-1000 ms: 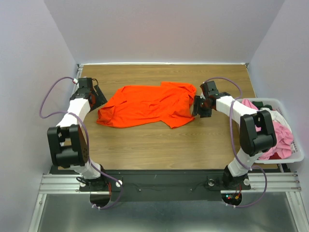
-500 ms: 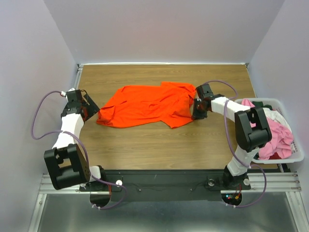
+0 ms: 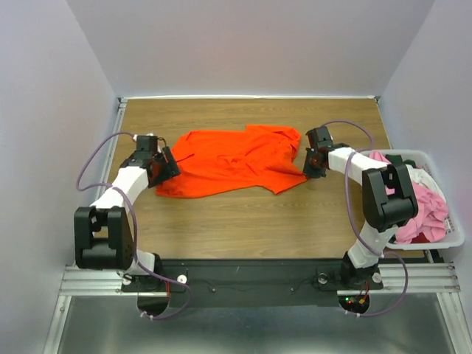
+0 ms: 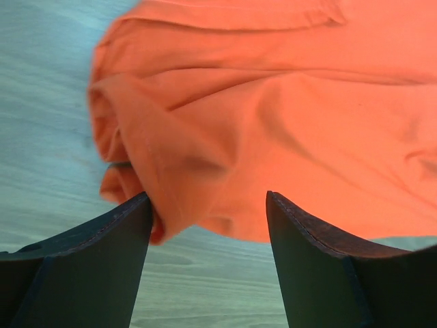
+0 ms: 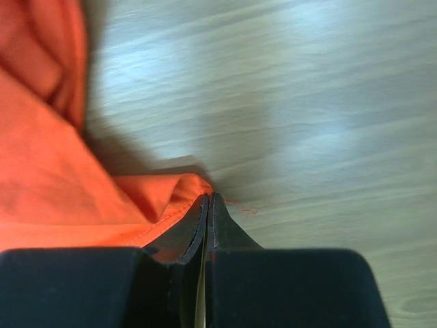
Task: Fold and stack the t-shirts
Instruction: Flatten the tshirt out
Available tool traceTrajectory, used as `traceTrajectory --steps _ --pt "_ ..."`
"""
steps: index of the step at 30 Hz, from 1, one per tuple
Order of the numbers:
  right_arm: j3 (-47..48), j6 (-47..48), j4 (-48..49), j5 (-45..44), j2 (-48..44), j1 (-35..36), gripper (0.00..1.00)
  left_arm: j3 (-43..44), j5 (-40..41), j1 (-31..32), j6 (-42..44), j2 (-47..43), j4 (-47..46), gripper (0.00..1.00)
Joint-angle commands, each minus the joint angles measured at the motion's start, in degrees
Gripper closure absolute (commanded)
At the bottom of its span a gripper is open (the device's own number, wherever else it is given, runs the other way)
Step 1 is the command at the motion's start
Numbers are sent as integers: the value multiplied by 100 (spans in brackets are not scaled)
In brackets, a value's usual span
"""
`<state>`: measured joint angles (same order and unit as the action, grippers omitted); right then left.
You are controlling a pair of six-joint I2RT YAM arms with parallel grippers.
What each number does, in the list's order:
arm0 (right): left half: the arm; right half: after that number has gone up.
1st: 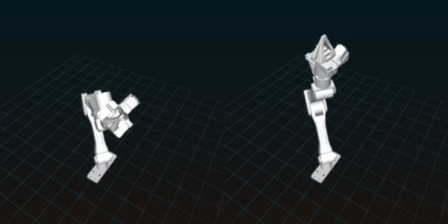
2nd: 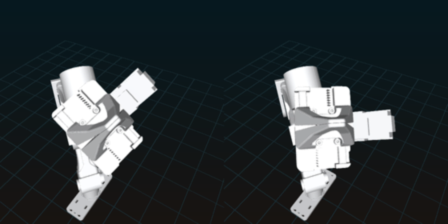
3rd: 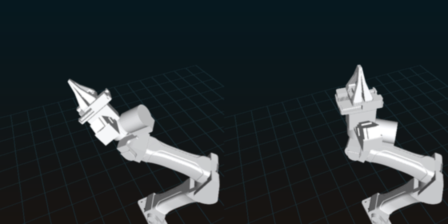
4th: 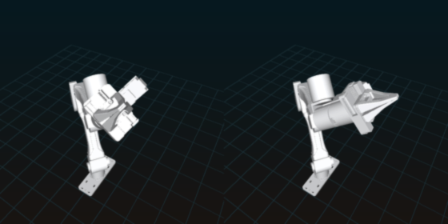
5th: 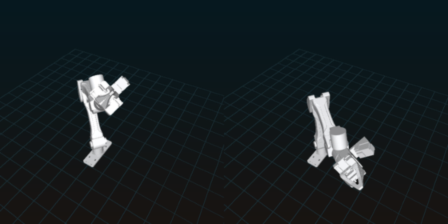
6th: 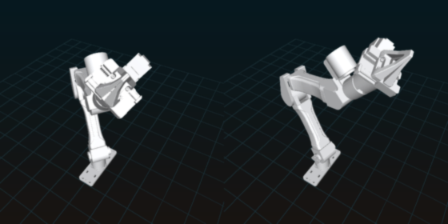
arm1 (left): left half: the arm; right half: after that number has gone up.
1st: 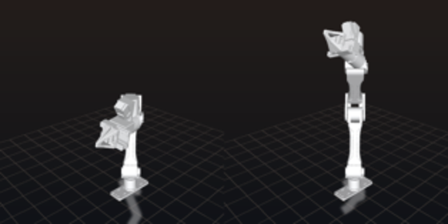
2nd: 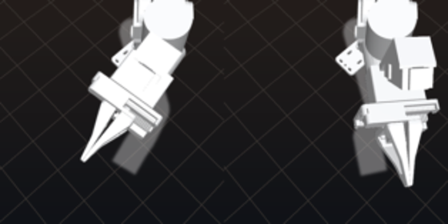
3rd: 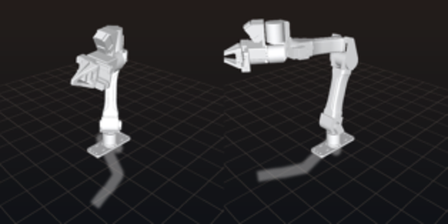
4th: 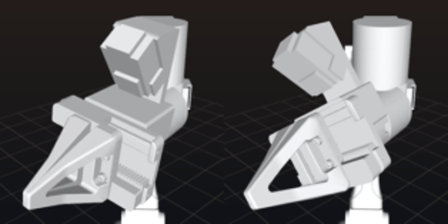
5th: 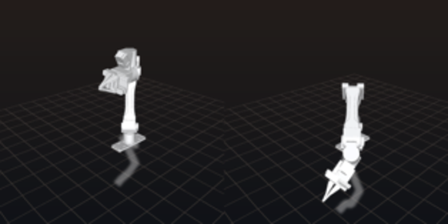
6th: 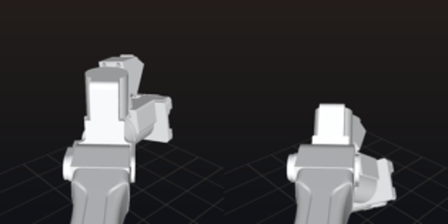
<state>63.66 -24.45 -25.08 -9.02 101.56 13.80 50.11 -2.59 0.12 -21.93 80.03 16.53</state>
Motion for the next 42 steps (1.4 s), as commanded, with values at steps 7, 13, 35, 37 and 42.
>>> traceTrajectory --steps 7,13,35,37,42 --pt "-293 46 153 -267 -532 -651 99 974 786 726 -153 1337 -150 34" --pt "-301 -34 153 -311 -567 -774 99 1649 629 744 -276 2243 -405 51" --pt "-582 -122 161 356 -1050 -818 99 -281 462 235 -1120 -373 -756 41" --pt "-600 -113 161 400 -1068 -818 99 -405 338 182 -1094 -409 -853 44" --pt "-618 -122 161 365 -1138 -818 99 68 285 120 -718 99 -1003 38"
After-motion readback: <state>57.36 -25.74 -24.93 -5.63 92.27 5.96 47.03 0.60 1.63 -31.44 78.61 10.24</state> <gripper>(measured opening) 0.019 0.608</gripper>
